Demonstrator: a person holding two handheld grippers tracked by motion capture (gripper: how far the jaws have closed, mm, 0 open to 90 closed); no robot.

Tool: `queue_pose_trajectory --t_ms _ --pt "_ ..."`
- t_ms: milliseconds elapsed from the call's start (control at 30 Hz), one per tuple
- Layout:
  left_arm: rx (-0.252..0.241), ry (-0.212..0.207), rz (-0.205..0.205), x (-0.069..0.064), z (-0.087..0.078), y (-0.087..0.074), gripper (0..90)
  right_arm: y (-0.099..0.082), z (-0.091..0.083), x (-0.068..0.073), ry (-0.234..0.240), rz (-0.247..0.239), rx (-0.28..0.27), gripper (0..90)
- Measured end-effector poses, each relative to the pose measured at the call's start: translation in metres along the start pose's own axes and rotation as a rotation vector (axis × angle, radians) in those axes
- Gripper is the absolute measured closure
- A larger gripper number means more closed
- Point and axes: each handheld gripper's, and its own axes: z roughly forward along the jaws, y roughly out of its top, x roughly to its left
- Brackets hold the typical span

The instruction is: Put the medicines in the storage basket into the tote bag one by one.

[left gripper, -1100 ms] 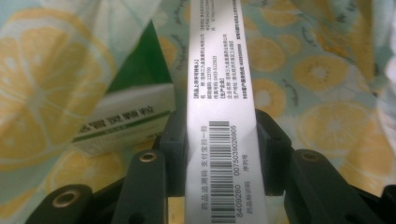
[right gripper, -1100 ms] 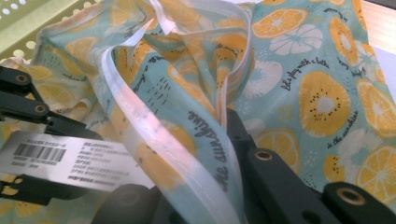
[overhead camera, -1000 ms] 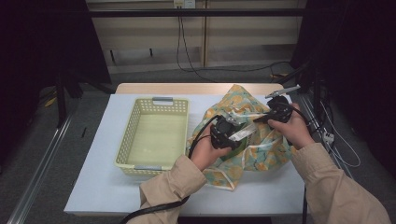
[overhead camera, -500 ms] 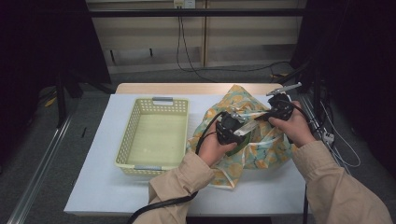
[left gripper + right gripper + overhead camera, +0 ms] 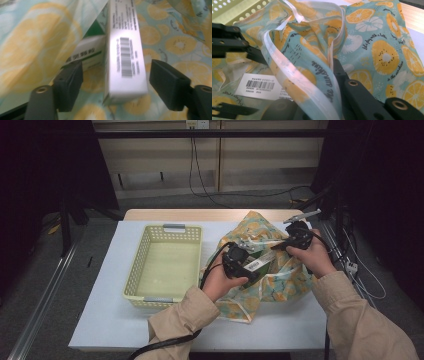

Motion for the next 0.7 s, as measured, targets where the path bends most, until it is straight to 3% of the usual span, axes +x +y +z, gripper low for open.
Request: queue_pose_trajectory --t_ms 200,300,400,533,700 --pt "-0.019 -0.001 -0.003 0.0 -0.02 -0.007 20.4 -0.001 0.0 0.001 -0.003 0.001 0.001 89.3" --pt "-0.01 0.007 0.015 0.001 -0.024 -0.01 23.3 -0.002 0.0 0.001 -0.005 0.001 0.004 89.3" --pt "0.016 -0.009 0.011 0.002 -0.024 -0.013 33.6 -0.002 0.001 0.002 -0.003 -0.002 0.004 89.3" --pt "0.031 -0.03 0.008 0.001 -0.018 -0.017 56.5 -0.002 0.001 0.002 -0.003 -0.002 0.005 89.3" --pt "0.044 -0.027 0.007 0.001 -0.02 -0.017 58.6 -0.003 0.0 0.001 0.0 0.002 0.003 89.3"
